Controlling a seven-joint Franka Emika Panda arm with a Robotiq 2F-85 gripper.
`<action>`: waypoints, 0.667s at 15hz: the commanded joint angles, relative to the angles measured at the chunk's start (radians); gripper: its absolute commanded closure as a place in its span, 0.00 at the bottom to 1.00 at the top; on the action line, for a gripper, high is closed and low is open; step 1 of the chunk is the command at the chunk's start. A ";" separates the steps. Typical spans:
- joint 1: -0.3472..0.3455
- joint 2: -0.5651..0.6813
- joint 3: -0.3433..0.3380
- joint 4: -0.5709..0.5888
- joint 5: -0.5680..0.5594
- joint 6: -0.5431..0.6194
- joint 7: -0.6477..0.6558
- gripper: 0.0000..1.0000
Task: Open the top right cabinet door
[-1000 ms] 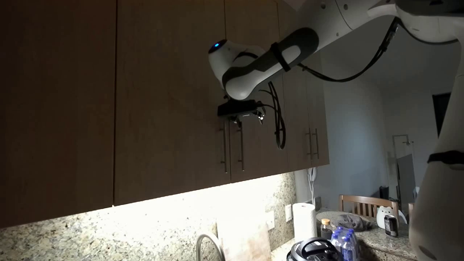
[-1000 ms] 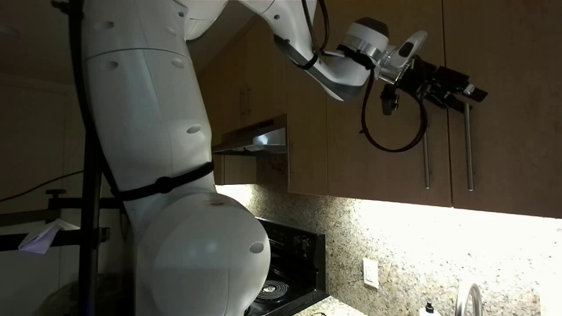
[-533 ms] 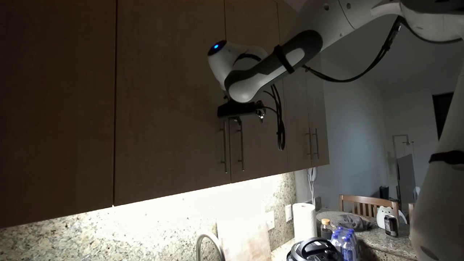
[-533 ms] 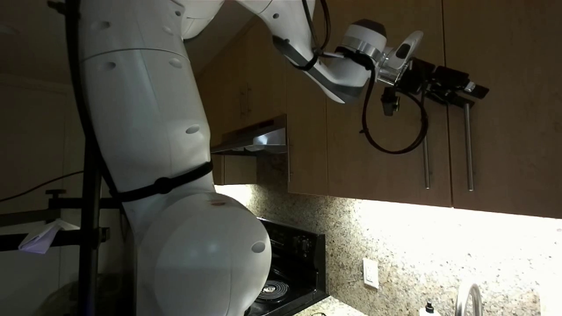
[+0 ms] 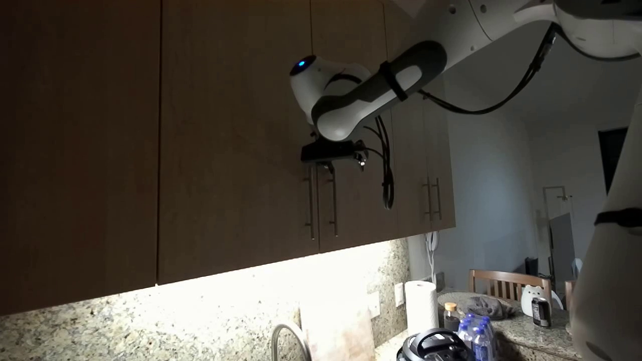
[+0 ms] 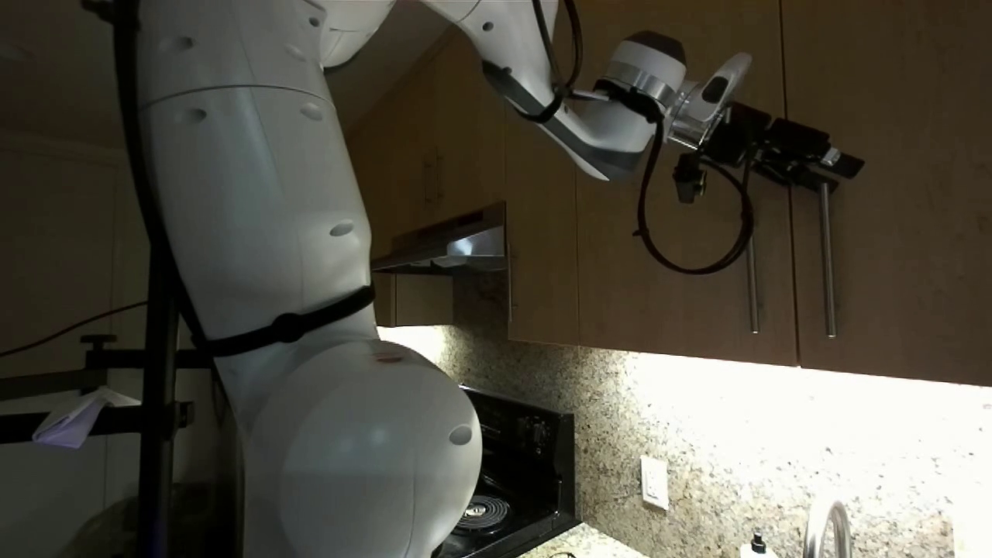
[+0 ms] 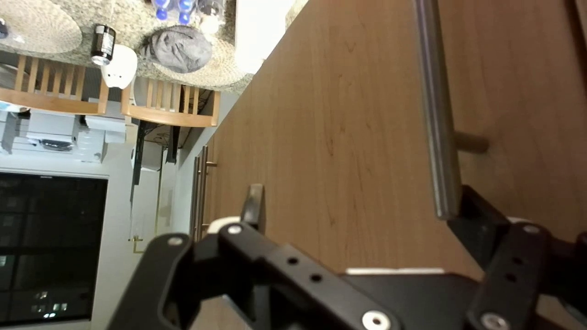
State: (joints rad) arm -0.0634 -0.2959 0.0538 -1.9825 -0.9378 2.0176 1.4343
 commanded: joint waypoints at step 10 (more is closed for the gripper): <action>-0.031 -0.051 -0.065 -0.072 0.162 0.043 -0.081 0.00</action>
State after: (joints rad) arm -0.0599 -0.3117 -0.0004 -1.9924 -0.7868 2.0870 1.3678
